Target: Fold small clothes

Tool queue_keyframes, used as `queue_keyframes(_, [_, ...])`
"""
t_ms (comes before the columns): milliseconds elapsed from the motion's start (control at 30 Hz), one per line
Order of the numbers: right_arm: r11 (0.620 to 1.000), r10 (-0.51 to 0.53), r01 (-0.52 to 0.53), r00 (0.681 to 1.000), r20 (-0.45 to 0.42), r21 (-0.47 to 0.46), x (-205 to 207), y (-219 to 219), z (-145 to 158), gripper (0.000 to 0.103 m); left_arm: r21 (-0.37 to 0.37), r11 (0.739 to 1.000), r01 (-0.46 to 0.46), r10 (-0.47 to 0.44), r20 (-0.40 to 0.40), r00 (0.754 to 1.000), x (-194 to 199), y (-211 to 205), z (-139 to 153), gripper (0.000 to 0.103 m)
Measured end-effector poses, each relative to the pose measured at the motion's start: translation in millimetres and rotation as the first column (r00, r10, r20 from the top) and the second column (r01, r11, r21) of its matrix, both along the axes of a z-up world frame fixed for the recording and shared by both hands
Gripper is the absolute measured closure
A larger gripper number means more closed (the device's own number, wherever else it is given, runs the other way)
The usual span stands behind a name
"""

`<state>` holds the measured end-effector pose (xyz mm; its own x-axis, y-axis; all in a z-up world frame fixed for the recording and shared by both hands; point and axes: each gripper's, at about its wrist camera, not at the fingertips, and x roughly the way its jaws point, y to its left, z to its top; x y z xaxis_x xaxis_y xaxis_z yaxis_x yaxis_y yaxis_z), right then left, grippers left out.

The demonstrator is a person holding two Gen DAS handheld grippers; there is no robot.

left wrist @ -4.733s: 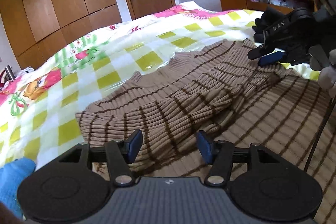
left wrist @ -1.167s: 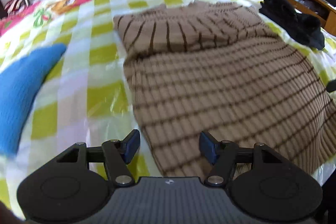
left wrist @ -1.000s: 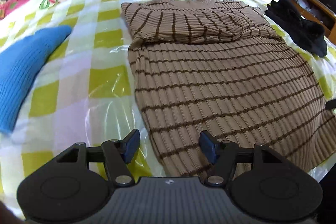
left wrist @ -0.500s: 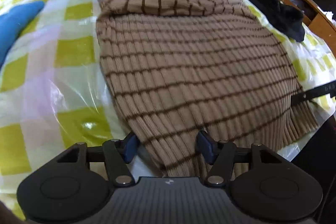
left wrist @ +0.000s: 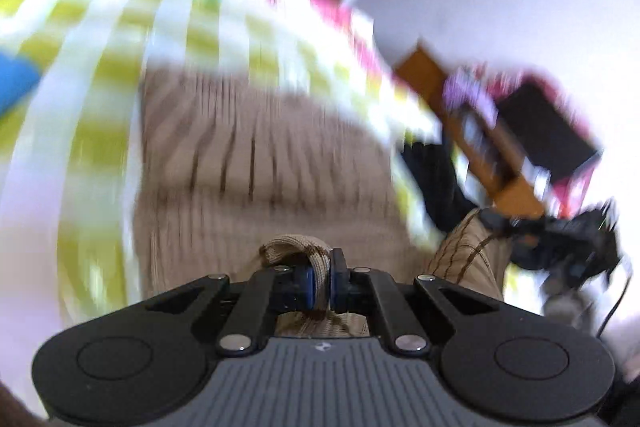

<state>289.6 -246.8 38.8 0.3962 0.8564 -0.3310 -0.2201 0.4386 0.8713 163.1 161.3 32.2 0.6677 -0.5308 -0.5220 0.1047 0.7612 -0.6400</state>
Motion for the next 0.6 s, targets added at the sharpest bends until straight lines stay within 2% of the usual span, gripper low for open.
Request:
queue_keyframes(67, [0.998,-0.064,0.064,0.997,0.050,0.007,41,13,0,0.096,-0.011,0.999,-0.031,0.032,0.051,0.998,38,18,0,0.081])
queue_keyframes(133, [0.990,-0.144,0.144,0.989,0.035,0.007,88,23,-14,0.096,-0.003,0.995,-0.095,0.095,0.052,0.994,79,35,-11,0.081])
queue_keyframes(167, [0.984,-0.177,0.177,0.984,0.039,-0.016,110,28,-24,0.096,-0.018,0.992,-0.123,0.124,0.031,0.992,101,45,-22,0.081])
queue_keyframes(200, [0.974,-0.215,0.216,0.976,0.014,-0.068,125,31,-34,0.090,-0.036,0.987,-0.155,0.154,-0.014,0.988,119,53,-35,0.081])
queue_keyframes(267, [0.969,-0.228,0.220,0.972,-0.065,-0.110,146,38,-56,0.090,-0.036,0.982,-0.184,0.180,-0.091,0.979,147,63,-60,0.081])
queue_keyframes(333, [0.965,-0.229,0.216,0.970,-0.081,-0.146,146,42,-66,0.089,-0.020,0.981,-0.195,0.191,-0.125,0.974,153,63,-72,0.077])
queue_keyframes(467, [0.953,-0.250,0.241,0.968,-0.029,-0.182,123,32,-65,0.081,-0.048,0.975,-0.215,0.210,-0.096,0.973,134,64,-74,0.065])
queue_keyframes(533, [0.946,-0.249,0.246,0.968,0.013,-0.212,112,21,-57,0.077,-0.057,0.972,-0.228,0.223,-0.086,0.971,120,67,-72,0.054])
queue_keyframes(600, [0.919,-0.238,0.255,0.967,0.093,-0.299,98,15,-47,0.071,-0.030,0.973,-0.228,0.225,-0.083,0.971,110,69,-71,0.050])
